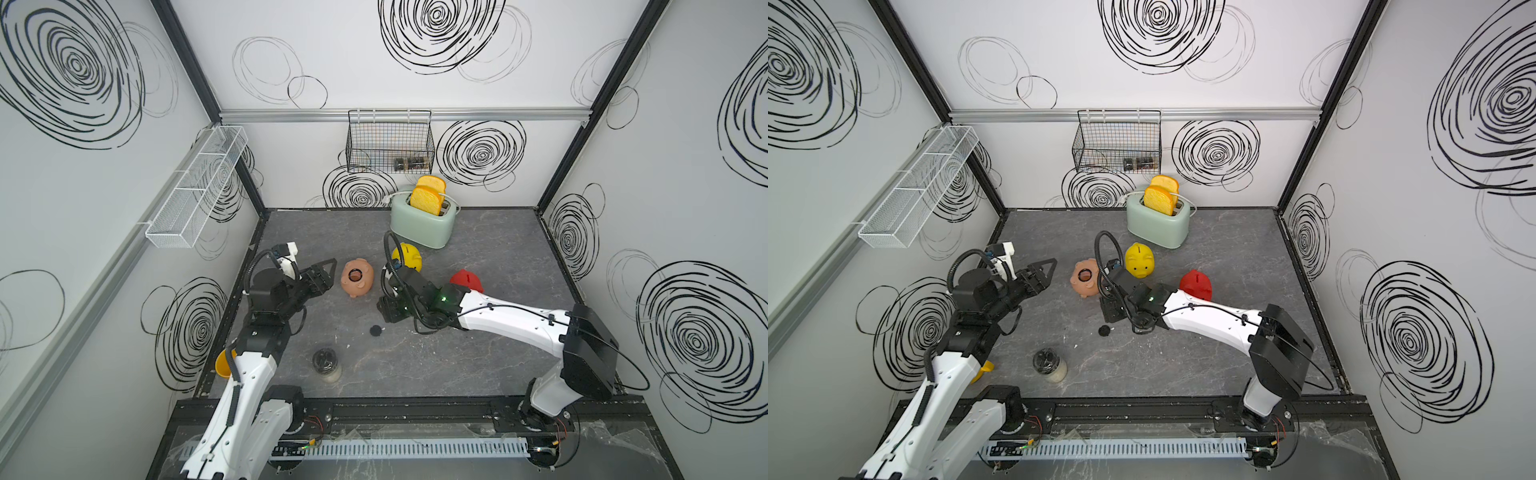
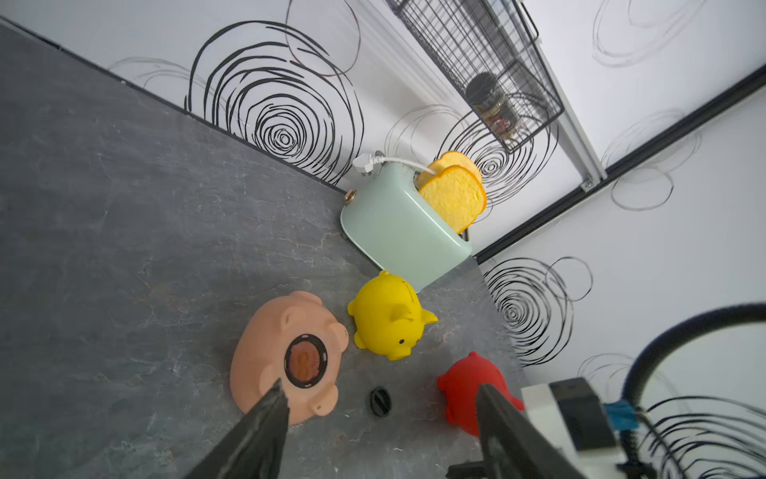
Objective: Close piggy banks
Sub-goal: Pick up the knob at the center of the board.
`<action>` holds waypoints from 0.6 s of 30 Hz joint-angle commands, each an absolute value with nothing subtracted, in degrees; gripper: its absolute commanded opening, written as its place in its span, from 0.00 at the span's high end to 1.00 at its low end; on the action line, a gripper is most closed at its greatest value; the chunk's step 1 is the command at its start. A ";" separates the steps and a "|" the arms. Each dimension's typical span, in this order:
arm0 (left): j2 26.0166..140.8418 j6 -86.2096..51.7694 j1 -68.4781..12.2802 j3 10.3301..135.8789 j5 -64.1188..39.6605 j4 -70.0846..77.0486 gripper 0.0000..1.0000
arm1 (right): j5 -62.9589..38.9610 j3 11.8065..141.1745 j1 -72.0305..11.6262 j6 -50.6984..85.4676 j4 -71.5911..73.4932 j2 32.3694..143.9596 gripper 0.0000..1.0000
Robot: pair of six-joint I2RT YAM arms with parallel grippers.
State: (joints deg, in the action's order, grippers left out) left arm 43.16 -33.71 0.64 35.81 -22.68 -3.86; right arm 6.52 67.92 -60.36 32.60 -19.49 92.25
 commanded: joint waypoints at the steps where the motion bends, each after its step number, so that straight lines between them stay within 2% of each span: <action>1: 39.79 -27.05 3.87 37.10 -22.39 -12.81 0.06 | 4.98 66.54 -61.38 34.61 -22.49 91.30 0.37; 2: 38.72 -26.41 4.77 36.65 -22.24 -13.48 0.01 | 4.50 66.45 -61.57 34.63 -22.58 91.68 0.38; 15: 32.02 -26.60 8.70 33.53 -22.15 -13.71 0.04 | 1.98 72.57 -63.63 32.14 -22.73 105.13 0.52; 18: 31.36 -26.72 8.70 33.44 -21.80 -13.63 0.04 | 1.93 74.66 -63.68 30.82 -22.83 108.21 0.58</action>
State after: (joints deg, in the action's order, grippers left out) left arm 32.23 -27.46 8.21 34.04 -21.96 -14.00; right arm 1.93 71.79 -63.22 32.16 -21.47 106.83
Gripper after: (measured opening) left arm 0.962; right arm 0.426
